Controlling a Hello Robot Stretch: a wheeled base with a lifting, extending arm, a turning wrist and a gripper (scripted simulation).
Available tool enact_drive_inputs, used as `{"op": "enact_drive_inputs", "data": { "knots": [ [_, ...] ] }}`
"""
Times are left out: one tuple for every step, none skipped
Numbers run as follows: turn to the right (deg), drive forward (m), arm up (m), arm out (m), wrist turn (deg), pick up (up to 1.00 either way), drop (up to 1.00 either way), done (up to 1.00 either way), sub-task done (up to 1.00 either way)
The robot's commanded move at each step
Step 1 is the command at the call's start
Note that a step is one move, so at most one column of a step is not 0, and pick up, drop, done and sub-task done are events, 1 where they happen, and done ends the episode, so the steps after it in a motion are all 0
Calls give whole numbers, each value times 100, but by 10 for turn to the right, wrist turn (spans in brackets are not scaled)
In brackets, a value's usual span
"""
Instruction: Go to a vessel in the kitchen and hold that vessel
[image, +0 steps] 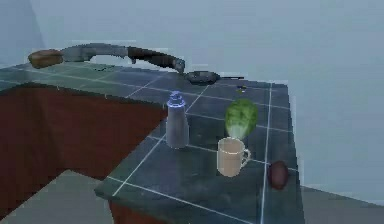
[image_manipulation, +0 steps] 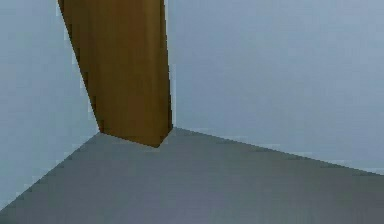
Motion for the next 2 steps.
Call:
{"op": "enact_drive_inputs", "data": {
  "knots": [
    [-450, 0, 0, 0, 0, 0, 0, 0, 0],
    [-270, 0, 0, 0, 0, 0, 0, 0, 0]
  ]
}}
